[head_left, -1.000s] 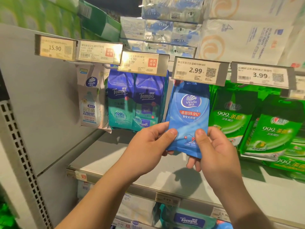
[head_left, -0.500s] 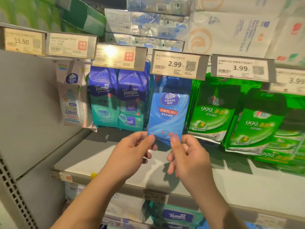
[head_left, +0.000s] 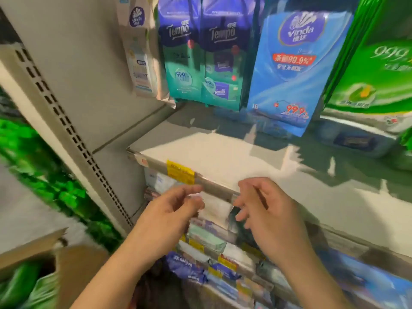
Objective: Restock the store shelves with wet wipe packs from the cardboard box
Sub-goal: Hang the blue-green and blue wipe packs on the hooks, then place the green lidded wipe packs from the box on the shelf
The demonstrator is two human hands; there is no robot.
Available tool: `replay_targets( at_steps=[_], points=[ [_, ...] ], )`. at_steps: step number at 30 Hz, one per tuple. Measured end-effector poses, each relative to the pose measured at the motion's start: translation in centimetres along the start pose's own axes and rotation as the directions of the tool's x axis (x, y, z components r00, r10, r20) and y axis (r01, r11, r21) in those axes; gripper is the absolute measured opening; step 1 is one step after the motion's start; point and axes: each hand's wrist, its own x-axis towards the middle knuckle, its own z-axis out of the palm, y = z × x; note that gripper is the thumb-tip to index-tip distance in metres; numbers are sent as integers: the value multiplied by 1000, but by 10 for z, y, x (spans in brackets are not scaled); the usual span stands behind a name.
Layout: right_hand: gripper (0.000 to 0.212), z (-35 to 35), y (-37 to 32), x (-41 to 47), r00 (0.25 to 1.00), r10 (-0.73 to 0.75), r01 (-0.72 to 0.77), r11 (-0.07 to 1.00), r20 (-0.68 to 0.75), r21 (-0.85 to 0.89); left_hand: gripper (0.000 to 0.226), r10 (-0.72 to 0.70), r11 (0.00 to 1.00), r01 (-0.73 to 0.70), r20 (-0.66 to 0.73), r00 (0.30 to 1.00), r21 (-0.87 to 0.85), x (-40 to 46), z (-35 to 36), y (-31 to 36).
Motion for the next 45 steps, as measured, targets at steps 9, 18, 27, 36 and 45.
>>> replay_targets(
  at_steps=[9, 18, 27, 36, 45],
  points=[
    [43, 86, 12, -41, 963, 26, 53, 958, 269, -281, 63, -39, 871, 143, -225, 974, 470, -89, -70, -84],
    [53, 210, -42, -157, 843, -45, 283, 885, 537, -370, 102, -142, 835, 372, -496, 857, 404, -275, -179, -159],
    [59, 312, -104, -277, 686, -73, 479, 794, 723, -374, 100, -265, 844, 506, -682, 682, 178, -448, -261, -216],
    [65, 403, -138, -321, 571, -125, 564, 777, 812, -277, 75, -359, 846, 533, -736, 573, 2, -501, -314, -254],
    [66, 506, -133, -304, 509, 11, 445, 853, 860, -274, 61, -476, 808, 575, -715, 512, -126, -496, -387, -280]
  ],
)
